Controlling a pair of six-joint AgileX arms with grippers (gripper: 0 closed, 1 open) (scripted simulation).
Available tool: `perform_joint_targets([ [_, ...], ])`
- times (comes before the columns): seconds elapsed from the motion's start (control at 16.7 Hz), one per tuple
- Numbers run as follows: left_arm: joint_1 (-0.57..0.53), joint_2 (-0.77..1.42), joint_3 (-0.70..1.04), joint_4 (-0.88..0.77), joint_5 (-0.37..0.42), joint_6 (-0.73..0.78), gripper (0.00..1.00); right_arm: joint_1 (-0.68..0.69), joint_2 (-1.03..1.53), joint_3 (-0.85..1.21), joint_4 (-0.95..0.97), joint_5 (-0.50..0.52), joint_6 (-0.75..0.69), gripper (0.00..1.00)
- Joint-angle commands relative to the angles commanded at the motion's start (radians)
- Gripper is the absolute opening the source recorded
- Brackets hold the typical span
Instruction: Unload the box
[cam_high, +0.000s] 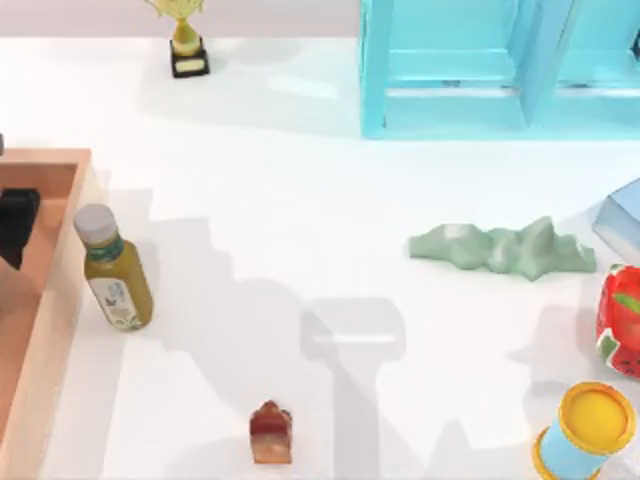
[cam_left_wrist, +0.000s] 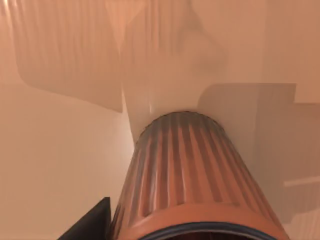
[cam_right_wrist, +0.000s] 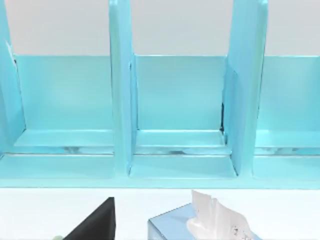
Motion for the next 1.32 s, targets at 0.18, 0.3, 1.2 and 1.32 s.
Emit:
perform_joint_targets([
  [0.18, 0.0, 0.0, 0.0, 0.0, 0.0, 0.0, 0.92, 0.0, 0.0, 0.0, 0.0, 0.0, 0.0, 1.0],
  [0.3, 0.0, 0.0, 0.0, 0.0, 0.0, 0.0, 0.77, 0.0, 0.0, 0.0, 0.0, 0.0, 0.0, 1.0],
  [1.2, 0.0, 0.0, 0.0, 0.0, 0.0, 0.0, 0.0, 0.0, 0.0, 0.0, 0.0, 0.0, 0.0, 1.0],
  [1.32, 0.0, 0.0, 0.0, 0.0, 0.0, 0.0, 0.0, 0.0, 0.0, 0.0, 0.0, 0.0, 0.0, 1.0],
])
